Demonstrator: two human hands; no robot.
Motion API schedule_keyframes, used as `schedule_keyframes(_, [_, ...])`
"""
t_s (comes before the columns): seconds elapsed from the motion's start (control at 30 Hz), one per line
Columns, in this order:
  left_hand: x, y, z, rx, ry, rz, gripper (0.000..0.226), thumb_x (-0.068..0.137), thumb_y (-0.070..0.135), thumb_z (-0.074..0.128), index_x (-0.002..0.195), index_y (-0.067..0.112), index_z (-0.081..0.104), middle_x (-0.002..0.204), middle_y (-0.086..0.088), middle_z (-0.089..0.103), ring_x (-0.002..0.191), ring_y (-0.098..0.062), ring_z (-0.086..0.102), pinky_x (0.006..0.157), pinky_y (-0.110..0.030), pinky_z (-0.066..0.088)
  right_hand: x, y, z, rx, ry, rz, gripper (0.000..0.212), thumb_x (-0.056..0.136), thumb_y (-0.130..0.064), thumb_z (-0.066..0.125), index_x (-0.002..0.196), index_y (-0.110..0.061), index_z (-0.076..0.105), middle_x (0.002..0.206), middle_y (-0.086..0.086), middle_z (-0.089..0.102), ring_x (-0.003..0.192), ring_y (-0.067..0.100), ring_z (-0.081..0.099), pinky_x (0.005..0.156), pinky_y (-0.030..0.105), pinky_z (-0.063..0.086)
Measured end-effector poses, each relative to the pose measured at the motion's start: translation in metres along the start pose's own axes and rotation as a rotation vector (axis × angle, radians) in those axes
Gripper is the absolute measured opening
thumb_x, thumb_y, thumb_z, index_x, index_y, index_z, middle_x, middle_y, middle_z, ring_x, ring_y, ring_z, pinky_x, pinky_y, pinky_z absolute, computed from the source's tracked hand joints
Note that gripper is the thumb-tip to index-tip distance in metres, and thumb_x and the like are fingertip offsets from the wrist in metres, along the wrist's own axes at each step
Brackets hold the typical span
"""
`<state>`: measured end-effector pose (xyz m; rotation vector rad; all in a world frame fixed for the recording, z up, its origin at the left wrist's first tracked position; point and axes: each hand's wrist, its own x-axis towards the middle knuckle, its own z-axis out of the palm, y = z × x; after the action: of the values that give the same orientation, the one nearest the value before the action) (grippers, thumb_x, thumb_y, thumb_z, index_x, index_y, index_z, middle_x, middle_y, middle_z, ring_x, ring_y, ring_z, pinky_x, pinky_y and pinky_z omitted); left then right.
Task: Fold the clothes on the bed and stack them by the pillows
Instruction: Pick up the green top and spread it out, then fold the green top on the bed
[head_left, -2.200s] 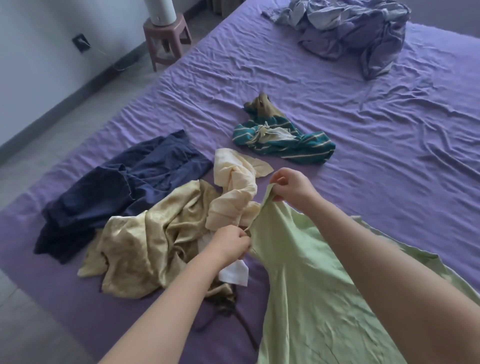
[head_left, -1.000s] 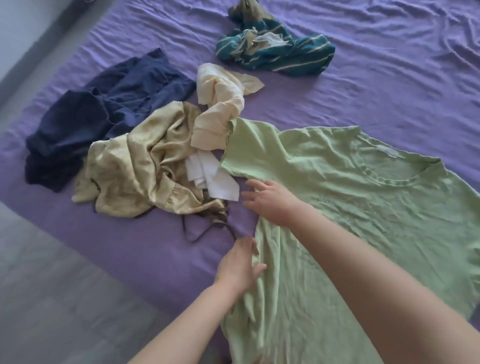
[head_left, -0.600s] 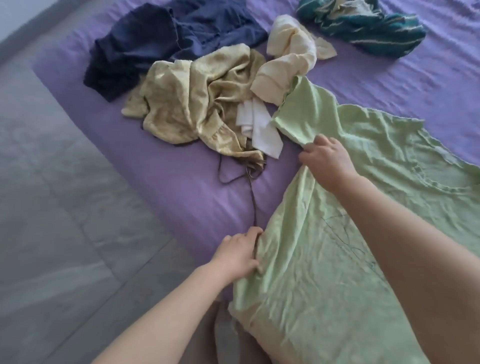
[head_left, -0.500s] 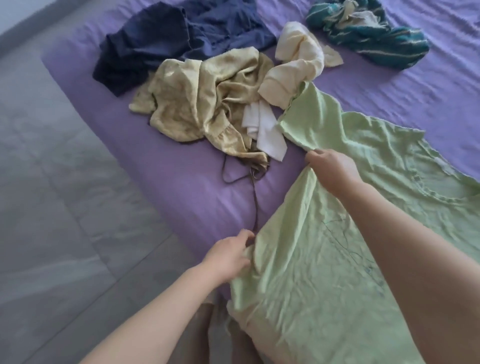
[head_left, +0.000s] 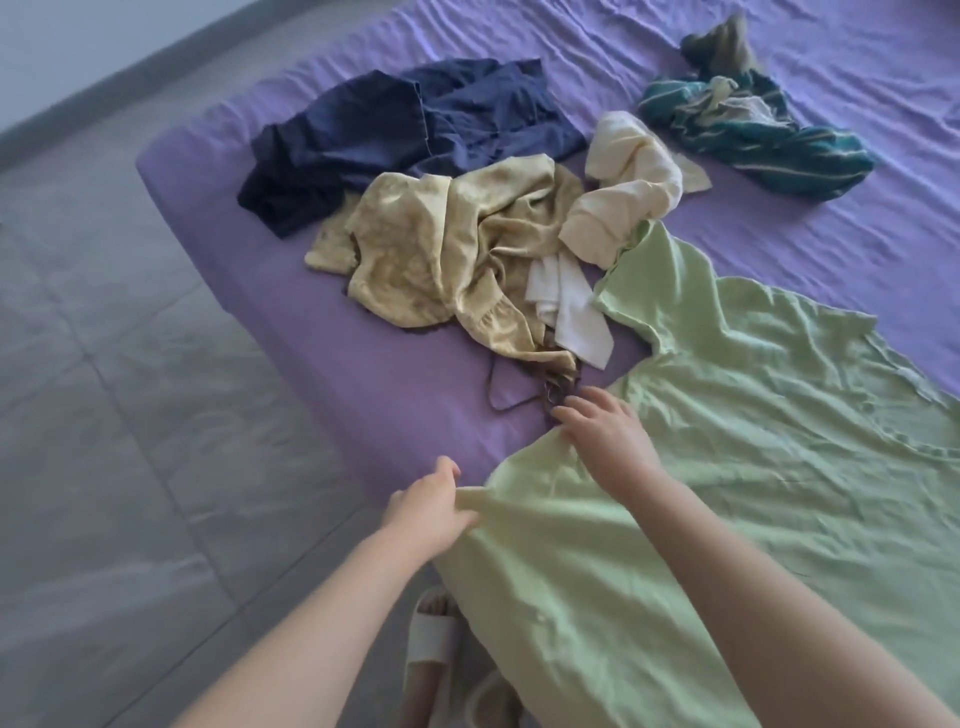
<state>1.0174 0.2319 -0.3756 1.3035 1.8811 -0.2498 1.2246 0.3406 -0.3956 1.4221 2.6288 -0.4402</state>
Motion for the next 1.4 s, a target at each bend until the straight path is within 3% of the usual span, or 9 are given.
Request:
schedule_keyframes(0.2, [0.001, -0.034, -0.018, -0.053, -0.186, -0.008, 0.028, 0.075, 0.038, 0.072, 0.082, 0.022, 0.050, 0.084, 0.006, 0.056, 0.076, -0.016, 0.053, 0.063, -0.028, 0.039, 0.000, -0.025, -0.007, -0.117, 0.127, -0.054, 0.011, 0.066, -0.009, 0.065, 0.075, -0.015, 0.062, 0.071, 0.001, 0.058, 0.077, 0.026, 0.057, 0.069, 0.032, 0.043])
schedule_keyframes(0.33, [-0.001, -0.037, -0.027, 0.047, -0.146, -0.015, 0.023, 0.076, 0.037, 0.069, 0.078, 0.027, 0.048, 0.085, 0.010, 0.059, 0.080, -0.015, 0.055, 0.060, -0.026, 0.037, -0.005, -0.037, 0.001, 0.075, 0.093, 0.055, 0.029, 0.088, -0.014, 0.054, 0.116, -0.017, 0.059, 0.114, 0.002, 0.059, 0.117, 0.024, 0.047, 0.090, 0.032, 0.036])
schedule_keyframes(0.47, [-0.001, -0.018, -0.025, 0.226, 0.013, 0.103, 0.022, 0.085, 0.029, 0.058, 0.106, 0.028, 0.053, 0.113, 0.003, 0.055, 0.107, -0.020, 0.053, 0.079, -0.030, 0.041, -0.043, -0.040, 0.009, 0.136, 0.023, 0.142, 0.055, 0.086, -0.007, 0.053, 0.140, -0.015, 0.041, 0.144, 0.006, 0.040, 0.137, 0.024, 0.029, 0.108, 0.038, 0.032])
schedule_keyframes(0.63, [-0.007, 0.036, 0.000, 0.349, 0.178, 0.468, 0.039, 0.089, 0.028, 0.051, 0.128, 0.027, 0.044, 0.125, 0.002, 0.044, 0.116, -0.021, 0.042, 0.092, -0.032, 0.037, -0.134, -0.038, 0.025, 0.184, 0.007, 0.385, 0.052, 0.085, -0.007, 0.055, 0.136, -0.015, 0.046, 0.149, 0.008, 0.035, 0.140, 0.026, 0.027, 0.110, 0.037, 0.030])
schedule_keyframes(0.8, [-0.024, 0.093, 0.063, 0.483, 0.110, 0.819, 0.043, 0.089, 0.016, 0.048, 0.131, 0.021, 0.046, 0.139, -0.004, 0.037, 0.128, -0.024, 0.034, 0.100, -0.034, 0.030, -0.216, -0.041, 0.038, 0.219, 0.090, 0.675, 0.044, 0.058, -0.008, 0.085, 0.099, -0.013, 0.070, 0.116, 0.016, 0.065, 0.110, 0.035, 0.061, 0.083, 0.046, 0.053])
schedule_keyframes(1.07, [-0.070, 0.157, 0.170, 0.785, -0.126, 1.148, 0.039, 0.089, 0.020, 0.042, 0.127, 0.021, 0.045, 0.133, -0.005, 0.042, 0.123, -0.026, 0.036, 0.090, -0.035, 0.034, -0.354, -0.044, 0.069, 0.286, 0.176, 1.098, 0.047, 0.052, -0.005, 0.088, 0.096, -0.012, 0.073, 0.110, 0.018, 0.067, 0.102, 0.036, 0.065, 0.077, 0.048, 0.054])
schedule_keyframes(1.17, [-0.091, 0.181, 0.202, 0.842, -0.174, 1.242, 0.035, 0.090, 0.021, 0.042, 0.125, 0.022, 0.047, 0.132, -0.005, 0.042, 0.123, -0.026, 0.035, 0.089, -0.035, 0.034, -0.394, -0.045, 0.082, 0.345, 0.232, 1.258, 0.046, 0.058, -0.002, 0.085, 0.101, -0.008, 0.072, 0.115, 0.023, 0.063, 0.106, 0.041, 0.061, 0.081, 0.052, 0.051])
schedule_keyframes(1.27, [-0.110, 0.199, 0.228, 0.870, -0.237, 1.289, 0.043, 0.088, 0.019, 0.047, 0.131, 0.022, 0.044, 0.142, -0.007, 0.034, 0.135, -0.026, 0.026, 0.099, -0.037, 0.030, -0.415, -0.043, 0.093, 0.484, 0.250, 1.439, 0.050, 0.080, -0.011, 0.070, 0.128, -0.012, 0.056, 0.133, 0.019, 0.050, 0.116, 0.038, 0.051, 0.094, 0.044, 0.043])
schedule_keyframes(1.4, [-0.129, 0.211, 0.248, 0.942, -0.267, 1.263, 0.059, 0.090, 0.019, 0.047, 0.144, 0.030, 0.028, 0.156, -0.007, 0.012, 0.144, -0.028, 0.011, 0.112, -0.044, 0.019, -0.414, -0.040, 0.099, 0.719, 0.282, 1.389, 0.061, 0.091, -0.014, 0.055, 0.146, -0.022, 0.029, 0.121, 0.009, 0.050, 0.108, 0.033, 0.052, 0.090, 0.041, 0.042])
